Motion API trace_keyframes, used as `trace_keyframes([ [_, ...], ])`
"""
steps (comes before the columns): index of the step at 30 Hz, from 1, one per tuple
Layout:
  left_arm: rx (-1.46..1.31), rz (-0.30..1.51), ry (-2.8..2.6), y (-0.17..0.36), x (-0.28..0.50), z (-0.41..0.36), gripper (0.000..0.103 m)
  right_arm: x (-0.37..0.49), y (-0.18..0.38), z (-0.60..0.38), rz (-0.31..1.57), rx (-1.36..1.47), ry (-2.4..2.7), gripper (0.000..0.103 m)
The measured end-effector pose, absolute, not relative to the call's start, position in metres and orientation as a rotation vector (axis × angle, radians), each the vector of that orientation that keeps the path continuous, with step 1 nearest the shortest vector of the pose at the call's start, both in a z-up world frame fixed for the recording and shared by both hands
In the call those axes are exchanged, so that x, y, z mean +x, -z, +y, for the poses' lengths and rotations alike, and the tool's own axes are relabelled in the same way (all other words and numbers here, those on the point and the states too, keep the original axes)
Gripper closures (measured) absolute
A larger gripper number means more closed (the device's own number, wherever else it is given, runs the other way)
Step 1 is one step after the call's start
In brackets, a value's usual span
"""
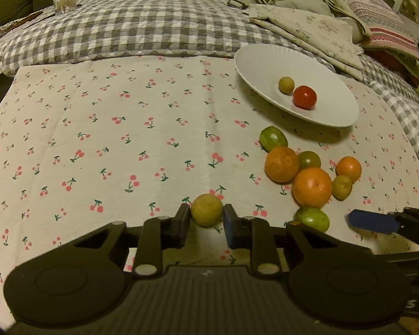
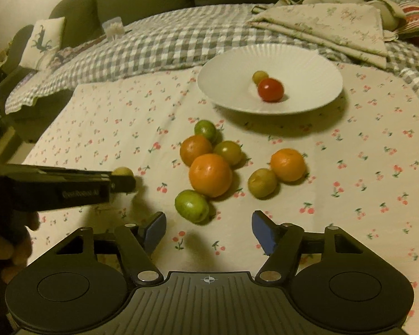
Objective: Organize fruits
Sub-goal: 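Grasp a green lime with the right tool while the left tool holds its yellow fruit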
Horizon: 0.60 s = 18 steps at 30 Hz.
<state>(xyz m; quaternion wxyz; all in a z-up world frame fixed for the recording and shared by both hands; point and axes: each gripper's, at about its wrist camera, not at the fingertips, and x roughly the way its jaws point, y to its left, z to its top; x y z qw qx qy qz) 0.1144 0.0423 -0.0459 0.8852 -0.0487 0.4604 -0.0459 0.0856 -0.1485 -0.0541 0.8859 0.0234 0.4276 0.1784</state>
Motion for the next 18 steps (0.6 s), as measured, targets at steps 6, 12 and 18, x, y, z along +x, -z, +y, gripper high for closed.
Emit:
trace_keyframes([
  [6,-0.107,0.955,0.085,0.045,0.114,0.043,0.079,0.091,0.064,-0.134,0.848,0.022,-0.374,0.044],
  [12,-0.109,0.952,0.077,0.044,0.114,0.044,0.079,0.091,0.072,-0.122,0.831,-0.041,-0.393,0.073],
  [18,-0.104,0.939,0.074,0.041,0.113,0.044,0.079,0.088,0.068,-0.12,0.845,-0.04,-0.4,0.073],
])
